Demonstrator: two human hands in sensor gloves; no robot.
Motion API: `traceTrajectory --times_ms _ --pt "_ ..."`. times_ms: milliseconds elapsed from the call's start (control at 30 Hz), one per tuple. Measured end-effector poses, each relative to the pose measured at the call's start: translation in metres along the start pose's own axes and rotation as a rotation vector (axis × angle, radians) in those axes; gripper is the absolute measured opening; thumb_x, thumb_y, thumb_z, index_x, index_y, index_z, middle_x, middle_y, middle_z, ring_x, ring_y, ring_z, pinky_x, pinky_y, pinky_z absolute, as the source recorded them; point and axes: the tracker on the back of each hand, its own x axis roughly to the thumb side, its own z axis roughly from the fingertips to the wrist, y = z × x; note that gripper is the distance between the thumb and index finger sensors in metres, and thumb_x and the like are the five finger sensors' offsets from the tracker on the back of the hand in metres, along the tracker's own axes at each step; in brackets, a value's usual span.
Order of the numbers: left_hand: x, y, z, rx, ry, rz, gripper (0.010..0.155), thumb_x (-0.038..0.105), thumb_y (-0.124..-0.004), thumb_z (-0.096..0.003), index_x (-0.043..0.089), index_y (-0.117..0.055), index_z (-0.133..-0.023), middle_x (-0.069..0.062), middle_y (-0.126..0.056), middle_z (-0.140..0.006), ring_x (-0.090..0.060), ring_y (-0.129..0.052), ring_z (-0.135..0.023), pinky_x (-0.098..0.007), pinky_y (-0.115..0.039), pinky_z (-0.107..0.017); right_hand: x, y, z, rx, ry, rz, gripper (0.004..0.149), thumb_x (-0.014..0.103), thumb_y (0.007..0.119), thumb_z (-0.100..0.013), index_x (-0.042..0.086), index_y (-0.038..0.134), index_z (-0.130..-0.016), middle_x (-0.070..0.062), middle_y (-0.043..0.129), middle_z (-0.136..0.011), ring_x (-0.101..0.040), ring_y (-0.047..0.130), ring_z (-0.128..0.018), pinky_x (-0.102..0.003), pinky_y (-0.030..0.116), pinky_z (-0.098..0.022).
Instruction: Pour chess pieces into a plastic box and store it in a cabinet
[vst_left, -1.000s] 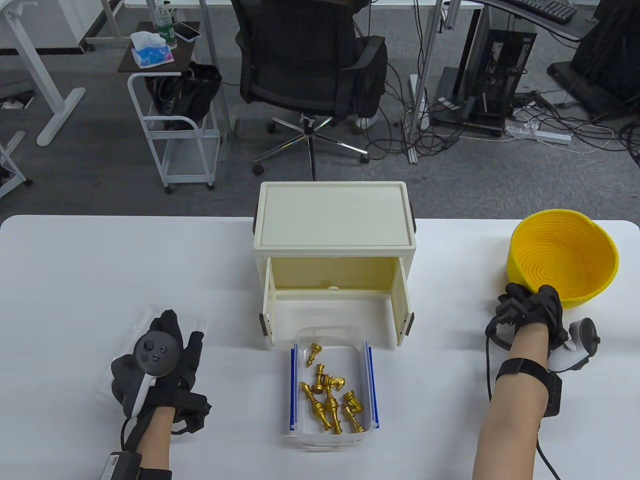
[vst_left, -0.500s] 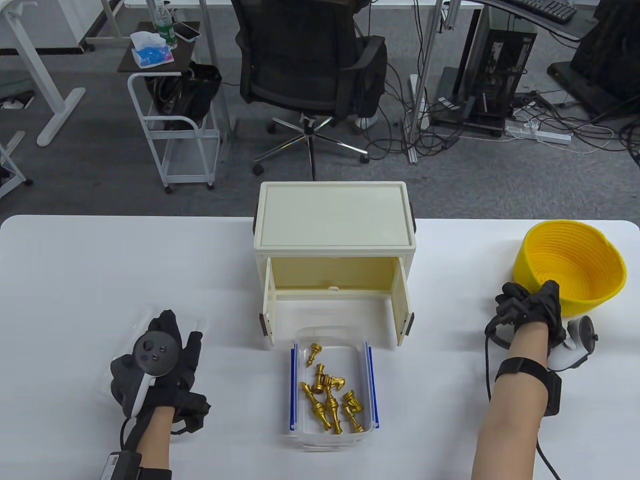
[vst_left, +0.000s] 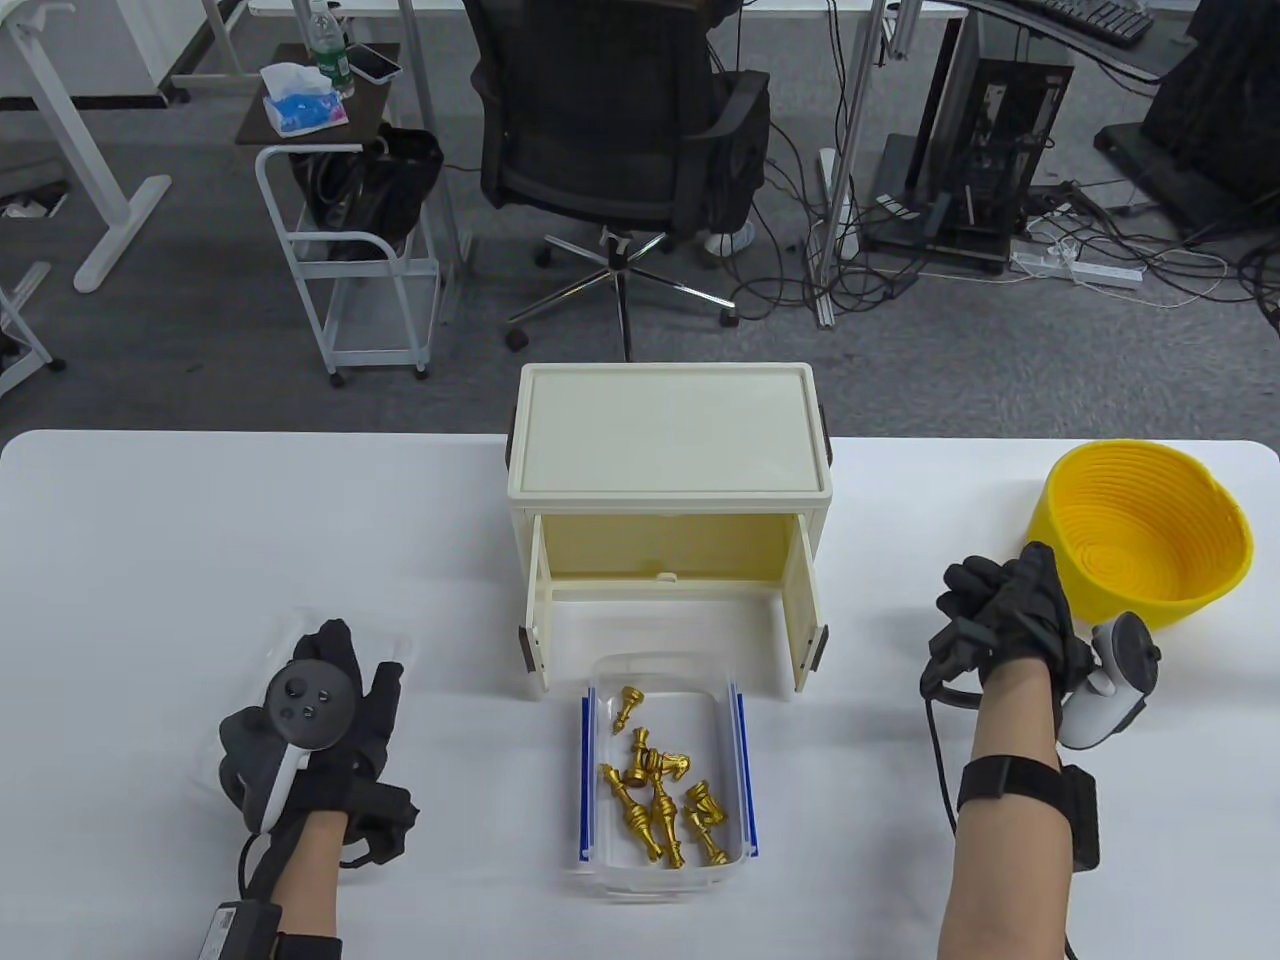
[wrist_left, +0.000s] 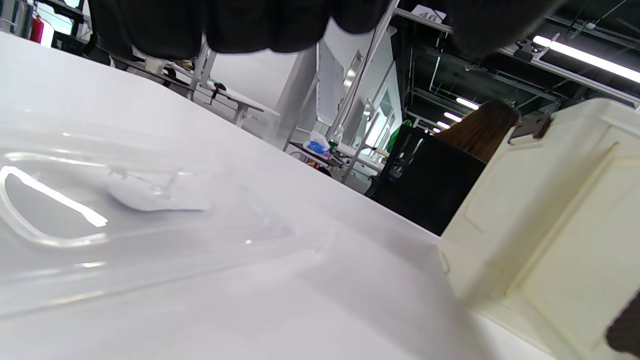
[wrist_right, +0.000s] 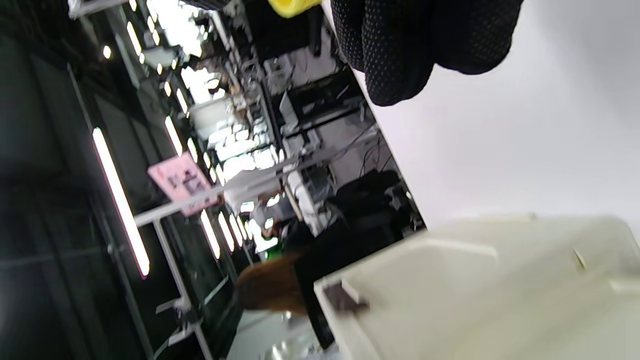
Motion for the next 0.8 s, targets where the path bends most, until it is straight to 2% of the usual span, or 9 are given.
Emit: traceTrajectory --times_ms 133,233,467,533,633,800 --pt "-0.002 0.001 0.0 -0.002 0.012 -0.016 0.072 0.052 -0.059 -0.0588 0.015 -0.031 -0.114 -0.024 -0.035 -0.121 -0.052 -0.043 -0.108 -0.067 -0.054 -0.074 0.018 0.035 0.04 0.132 -0.067 0.169 0.076 0.044 0.05 -0.07 -0.015 0.022 -0.108 -0.038 0.054 -0.1 -0.05 0.071 -0.085 -0.059 0.069 -0.064" --pt "-0.002 0.003 0.002 0.006 0.009 -0.001 0.072 0.052 -0.059 -0.0588 0.014 -0.032 -0.114 -0.025 -0.035 -0.121 -0.052 -0.043 -0.108 -0.067 -0.054 -0.074 0.028 0.06 0.079 0.214 -0.175 0.349 0.079 0.046 0.054 -0.069 -0.014 0.021 -0.109 -0.04 0.049 -0.103 -0.059 0.061 -0.09 -0.065 0.064 -0.065" --pt "-0.007 -0.002 -0.003 -0.011 0.052 -0.054 0.073 0.052 -0.059 -0.0586 0.014 -0.031 -0.114 -0.023 -0.031 -0.122 -0.051 -0.037 -0.109 -0.067 -0.051 -0.075 0.027 0.109 0.164 0.197 -0.567 0.825 0.081 0.047 0.059 -0.067 -0.013 0.026 -0.111 -0.042 0.047 -0.105 -0.065 0.052 -0.092 -0.069 0.062 -0.065" --pt "-0.013 -0.006 -0.006 -0.031 0.089 -0.087 0.074 0.053 -0.06 -0.0585 0.014 -0.03 -0.114 -0.023 -0.029 -0.122 -0.051 -0.035 -0.109 -0.068 -0.05 -0.075 0.017 0.12 0.18 0.194 -0.643 0.9 0.081 0.047 0.059 -0.067 -0.012 0.027 -0.111 -0.042 0.048 -0.105 -0.065 0.052 -0.093 -0.069 0.062 -0.065" --pt "-0.022 -0.016 -0.011 -0.081 0.15 -0.132 0.076 0.054 -0.06 -0.0584 0.012 -0.029 -0.114 -0.024 -0.026 -0.122 -0.051 -0.031 -0.109 -0.069 -0.047 -0.075 0.001 0.134 0.188 0.23 -0.708 0.962 0.079 0.048 0.059 -0.066 -0.011 0.031 -0.112 -0.041 0.051 -0.105 -0.065 0.053 -0.093 -0.069 0.063 -0.065" --pt "-0.035 -0.036 -0.021 -0.213 0.214 -0.234 0.081 0.058 -0.061 -0.0566 0.011 -0.027 -0.114 -0.023 -0.023 -0.121 -0.049 -0.027 -0.109 -0.069 -0.044 -0.076 -0.024 0.148 0.186 0.317 -0.689 1.049 0.078 0.047 0.06 -0.066 -0.01 0.032 -0.112 -0.04 0.052 -0.105 -0.064 0.054 -0.093 -0.069 0.063 -0.065"
